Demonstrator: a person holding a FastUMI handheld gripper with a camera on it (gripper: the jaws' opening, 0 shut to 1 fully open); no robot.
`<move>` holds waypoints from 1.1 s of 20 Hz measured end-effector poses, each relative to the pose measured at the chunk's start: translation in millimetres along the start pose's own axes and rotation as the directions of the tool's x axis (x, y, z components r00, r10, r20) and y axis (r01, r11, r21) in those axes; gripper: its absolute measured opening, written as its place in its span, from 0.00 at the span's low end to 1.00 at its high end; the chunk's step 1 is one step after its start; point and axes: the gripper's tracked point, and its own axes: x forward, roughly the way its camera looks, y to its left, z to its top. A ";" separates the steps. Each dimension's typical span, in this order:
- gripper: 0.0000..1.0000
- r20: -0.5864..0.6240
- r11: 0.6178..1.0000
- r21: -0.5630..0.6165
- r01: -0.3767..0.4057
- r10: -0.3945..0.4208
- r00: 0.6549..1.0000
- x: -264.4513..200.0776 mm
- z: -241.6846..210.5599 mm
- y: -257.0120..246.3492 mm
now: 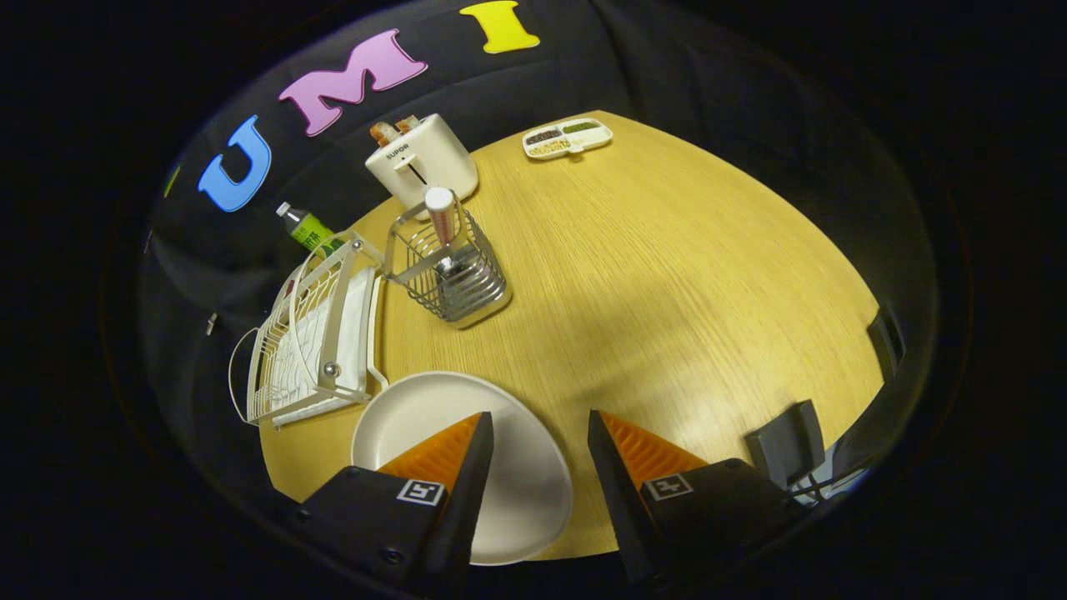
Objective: Take the plate from the dish rack, then take the spoon from the basket and place it into the plate.
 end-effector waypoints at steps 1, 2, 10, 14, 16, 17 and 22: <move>0.72 0.028 0.999 -0.033 -0.003 0.004 1.000 -7.5 10.8 2.8; 0.72 0.060 0.998 -0.069 -0.005 0.009 0.998 -15.9 22.7 6.5; 0.71 0.274 0.935 -0.352 -0.034 0.138 0.952 -70.5 133.7 57.6; 0.71 0.246 0.899 -0.435 -0.050 0.172 0.954 -58.3 154.4 65.7; 0.72 0.187 0.889 -0.452 -0.070 0.172 0.967 -42.3 146.8 64.1; 0.72 0.163 0.882 -0.465 -0.078 0.172 0.971 -33.9 142.2 64.9; 0.67 0.068 0.830 -0.551 -0.091 0.153 0.986 4.3 120.9 66.1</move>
